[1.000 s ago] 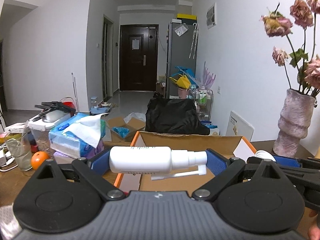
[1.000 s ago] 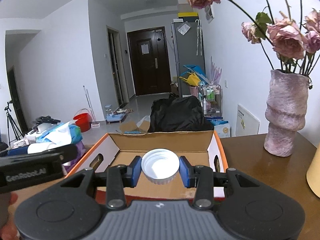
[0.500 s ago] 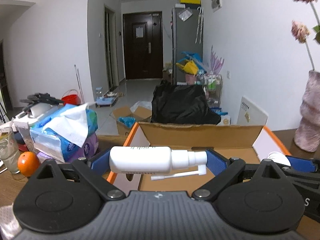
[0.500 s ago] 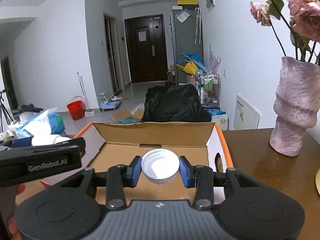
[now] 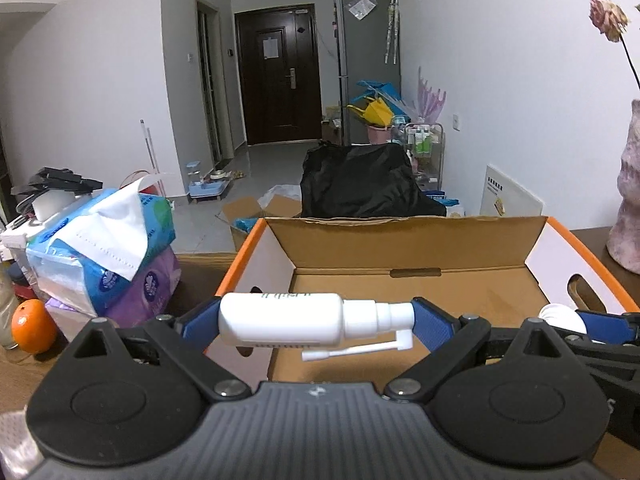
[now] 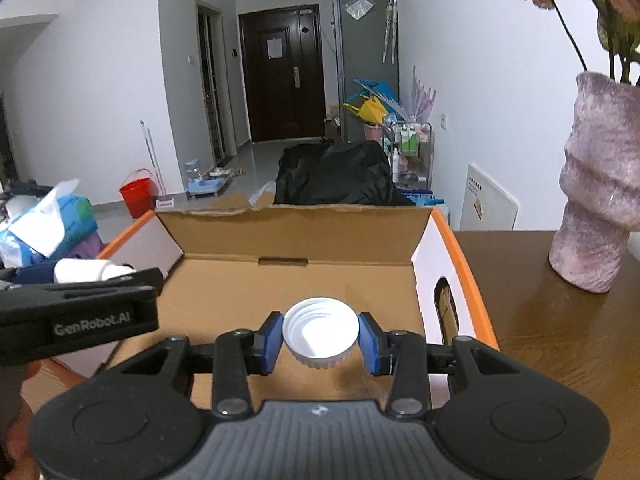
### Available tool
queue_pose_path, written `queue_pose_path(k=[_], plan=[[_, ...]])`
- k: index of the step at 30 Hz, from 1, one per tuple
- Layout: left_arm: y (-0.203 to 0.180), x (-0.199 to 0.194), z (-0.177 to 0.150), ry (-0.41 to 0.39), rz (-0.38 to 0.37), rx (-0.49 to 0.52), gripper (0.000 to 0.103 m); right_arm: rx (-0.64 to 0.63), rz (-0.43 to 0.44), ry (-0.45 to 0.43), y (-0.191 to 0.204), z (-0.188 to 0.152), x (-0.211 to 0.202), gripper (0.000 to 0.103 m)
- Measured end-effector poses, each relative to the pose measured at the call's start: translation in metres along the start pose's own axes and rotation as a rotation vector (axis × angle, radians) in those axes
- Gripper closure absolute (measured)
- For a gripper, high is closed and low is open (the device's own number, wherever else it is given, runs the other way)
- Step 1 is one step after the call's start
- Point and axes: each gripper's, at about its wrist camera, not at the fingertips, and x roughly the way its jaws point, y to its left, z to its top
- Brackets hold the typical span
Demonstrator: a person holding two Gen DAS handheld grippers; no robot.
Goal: Organize rigid objects
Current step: 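Carry both items into the red box and open both tools to release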
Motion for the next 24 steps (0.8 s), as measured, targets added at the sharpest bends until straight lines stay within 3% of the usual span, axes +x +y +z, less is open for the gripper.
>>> queue_pose_path(k=[7, 8, 9, 11, 12, 17, 24], plan=[[0.005, -0.001, 0.001, 0.011, -0.061, -0.037, 0.003, -0.009, -0.004, 0.011, 0.001, -0.003, 0.002, 0.063], [0.007, -0.002, 0.001, 0.009, -0.064, -0.048, 0.002, -0.008, -0.009, 0.011, 0.001, -0.003, 0.001, 0.059], [0.009, -0.003, 0.002, 0.002, -0.062, -0.057, 0.0, -0.006, -0.016, 0.008, 0.0, -0.003, 0.001, 0.052], [0.012, -0.007, 0.004, -0.013, -0.048, -0.074, 0.0, 0.0, -0.047, -0.002, -0.001, -0.002, 0.001, 0.013], [0.014, -0.008, 0.004, -0.014, -0.042, -0.083, 0.0, -0.001, -0.057, -0.011, -0.001, -0.002, 0.0, 0.008], [0.02, -0.005, 0.006, 0.014, -0.026, -0.11, 0.0, 0.02, -0.066, -0.026, -0.005, 0.0, -0.006, 0.001], [0.021, -0.013, 0.008, 0.002, -0.001, -0.112, 0.0, 0.018, -0.071, -0.028, -0.005, 0.002, -0.013, 0.001]])
